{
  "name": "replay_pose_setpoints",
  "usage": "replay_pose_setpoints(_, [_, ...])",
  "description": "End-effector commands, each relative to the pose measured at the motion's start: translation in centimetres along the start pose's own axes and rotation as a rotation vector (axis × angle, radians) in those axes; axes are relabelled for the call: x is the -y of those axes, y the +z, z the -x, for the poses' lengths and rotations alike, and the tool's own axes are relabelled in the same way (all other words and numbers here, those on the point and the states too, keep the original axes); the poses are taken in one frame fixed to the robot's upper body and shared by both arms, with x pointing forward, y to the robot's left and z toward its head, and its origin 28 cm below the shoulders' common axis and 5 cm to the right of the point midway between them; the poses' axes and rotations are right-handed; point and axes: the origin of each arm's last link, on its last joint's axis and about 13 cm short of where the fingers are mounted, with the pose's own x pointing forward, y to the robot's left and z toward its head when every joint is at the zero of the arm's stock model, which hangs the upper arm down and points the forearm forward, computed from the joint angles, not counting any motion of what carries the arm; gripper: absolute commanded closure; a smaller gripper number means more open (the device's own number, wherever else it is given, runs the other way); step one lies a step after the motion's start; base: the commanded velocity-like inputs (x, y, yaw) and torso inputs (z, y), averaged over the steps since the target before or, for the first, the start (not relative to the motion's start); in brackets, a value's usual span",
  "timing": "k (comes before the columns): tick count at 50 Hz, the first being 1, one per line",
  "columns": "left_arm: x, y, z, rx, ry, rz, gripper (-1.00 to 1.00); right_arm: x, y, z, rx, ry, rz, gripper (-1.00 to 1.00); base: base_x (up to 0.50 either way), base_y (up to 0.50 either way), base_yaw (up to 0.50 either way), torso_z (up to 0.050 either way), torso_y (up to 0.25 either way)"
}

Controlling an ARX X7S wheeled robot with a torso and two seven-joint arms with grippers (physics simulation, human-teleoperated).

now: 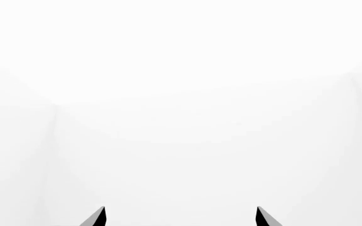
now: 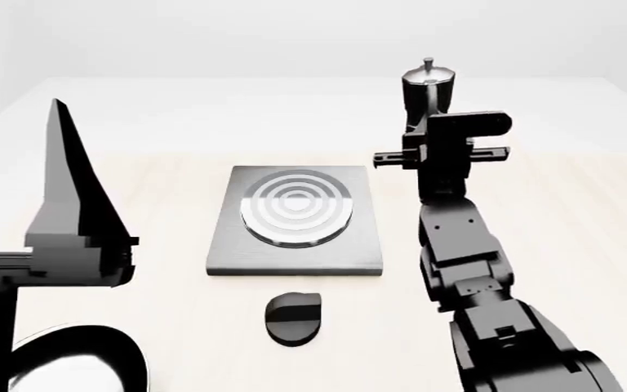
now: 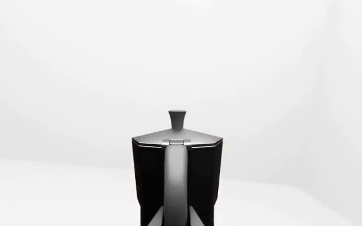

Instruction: Turn on the stove and put the moka pot on it.

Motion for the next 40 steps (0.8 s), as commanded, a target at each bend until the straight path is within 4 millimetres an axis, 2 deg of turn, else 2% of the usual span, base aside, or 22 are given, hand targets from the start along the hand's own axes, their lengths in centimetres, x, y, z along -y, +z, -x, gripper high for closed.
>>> replay_pose_setpoints(1, [0.0,-0.3,0.0,-0.008,0.003,0.002,-1.0,-1.5,2.3,-1.0,0.051,0.082,-0.071,1.0,0.0,0.0,0.0,0.0,0.01])
replay_pose_setpoints(9, [0.0,-0.5,0.0,-0.017,0.001,0.0,-1.0,-2.6,2.6,-0.9,0.027,0.1,-0.165,1.0,0.0,0.0,0.0,0.0,0.0])
replay_pose_setpoints(19, [0.1,-0.9,0.0,-0.026,0.002,0.001,-1.0,-4.3,2.4,-0.1,0.045,0.291,-0.228,1.0,0.0,0.0,0.0,0.0,0.002])
replay_pose_setpoints(24, [0.1,-1.0,0.0,-0.028,0.001,0.0,-1.0,-4.8,2.4,0.1,0.045,0.338,-0.28,1.0,0.0,0.0,0.0,0.003,0.0])
replay_pose_setpoints(25, [0.1,-1.0,0.0,-0.028,0.002,0.002,-1.0,-4.9,2.0,0.4,0.041,0.345,-0.281,1.0,0.0,0.0,0.0,0.0,0.0])
replay_pose_setpoints(40, [-0.1,-0.9,0.2,-0.031,0.008,-0.001,-1.0,-6.4,2.7,0.8,0.042,0.459,-0.35,1.0,0.0,0.0,0.0,0.0,0.001])
